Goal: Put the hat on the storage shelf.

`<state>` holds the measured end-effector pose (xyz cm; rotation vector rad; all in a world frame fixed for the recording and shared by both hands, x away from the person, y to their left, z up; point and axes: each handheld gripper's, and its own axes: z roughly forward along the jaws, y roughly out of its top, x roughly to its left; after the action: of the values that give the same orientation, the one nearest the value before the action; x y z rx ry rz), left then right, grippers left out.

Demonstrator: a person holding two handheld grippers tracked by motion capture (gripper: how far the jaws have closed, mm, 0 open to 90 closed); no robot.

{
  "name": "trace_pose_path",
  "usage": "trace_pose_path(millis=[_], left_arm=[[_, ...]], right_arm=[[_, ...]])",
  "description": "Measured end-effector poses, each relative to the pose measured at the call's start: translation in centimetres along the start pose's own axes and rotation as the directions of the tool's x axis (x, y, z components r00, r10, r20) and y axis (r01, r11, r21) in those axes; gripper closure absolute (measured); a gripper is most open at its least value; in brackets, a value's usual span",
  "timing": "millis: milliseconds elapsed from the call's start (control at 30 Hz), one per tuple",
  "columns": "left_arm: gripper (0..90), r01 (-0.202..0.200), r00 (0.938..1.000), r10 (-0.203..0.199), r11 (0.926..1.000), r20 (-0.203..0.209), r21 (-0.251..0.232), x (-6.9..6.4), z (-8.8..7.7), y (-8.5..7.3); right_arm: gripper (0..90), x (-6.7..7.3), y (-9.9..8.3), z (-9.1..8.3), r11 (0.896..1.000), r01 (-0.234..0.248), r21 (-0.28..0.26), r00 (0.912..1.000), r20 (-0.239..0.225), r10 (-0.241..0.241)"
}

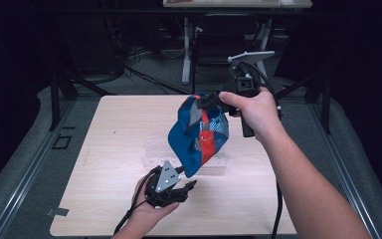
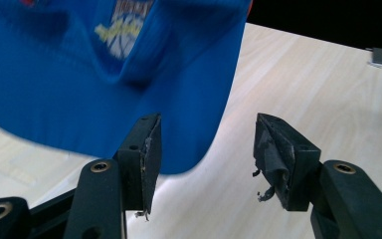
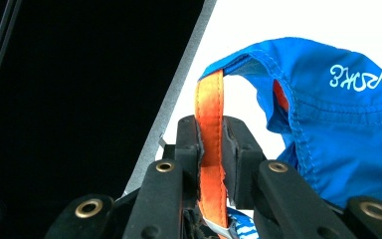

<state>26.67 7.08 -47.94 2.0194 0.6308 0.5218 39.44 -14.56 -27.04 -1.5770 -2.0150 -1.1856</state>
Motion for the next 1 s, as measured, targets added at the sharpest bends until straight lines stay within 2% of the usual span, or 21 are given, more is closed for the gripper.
trace_pose_path(millis=[100,133,200,233,500,633,800,867,1000], left_arm=[[48.9,-0.002,1.0,0.002,1.0,-0.003,0.006,-0.2,0.5,0.3],[48.9,-0.004,0.9998,0.004,0.9999,-0.02,0.015,-0.2,0.8,0.5],[56.0,-0.001,0.9997,0.001,0.9999,-0.023,0.016,-0.1,0.8,0.6],[59.2,0.002,0.9992,-0.001,0.9998,-0.039,0.02,0.0,0.8,0.5],[76.7,0.039,0.9974,-0.037,0.9988,-0.061,0.031,1.3,0.0,0.1],[79.6,0.046,0.9965,-0.043,0.9985,-0.072,0.03,2.0,-0.3,-0.1],[87.6,0.055,0.9964,-0.053,0.998,-0.066,0.029,3.2,-0.8,-0.4],[88.0,0.059,0.9967,-0.058,0.9979,-0.056,0.025,3.4,-0.8,-0.4],[88.3,0.054,0.9963,-0.053,0.9982,-0.067,0.024,3.7,-0.7,-0.5]], right_arm=[[78.5,0.0,0.0,0.0,1.0,0.001,0.003,1.0,0.006,-0.001],[78.5,0.0,0.0,0.1,1.0,0.001,0.004,1.0,0.006,-0.001],[78.5,0.0,0.0,0.1,1.0,0.003,0.003,1.0,0.004,-0.003],[78.5,0.0,0.0,0.1,1.0,0.004,0.005,1.0,0.004,-0.004],[78.5,-0.2,0.0,0.2,1.0,-0.001,-0.003,1.0,0.004,0.001],[78.5,-0.3,0.1,0.3,1.0,-0.006,-0.007,1.0,0.004,0.006],[78.5,-0.4,0.2,0.6,1.0,-0.006,0.0,0.9999,0.008,0.006],[78.6,-0.4,0.2,0.7,1.0,-0.01,-0.006,0.9999,0.006,0.01],[78.6,-0.4,0.4,0.9,1.0,-0.013,-0.01,0.9999,0.006,0.013]])
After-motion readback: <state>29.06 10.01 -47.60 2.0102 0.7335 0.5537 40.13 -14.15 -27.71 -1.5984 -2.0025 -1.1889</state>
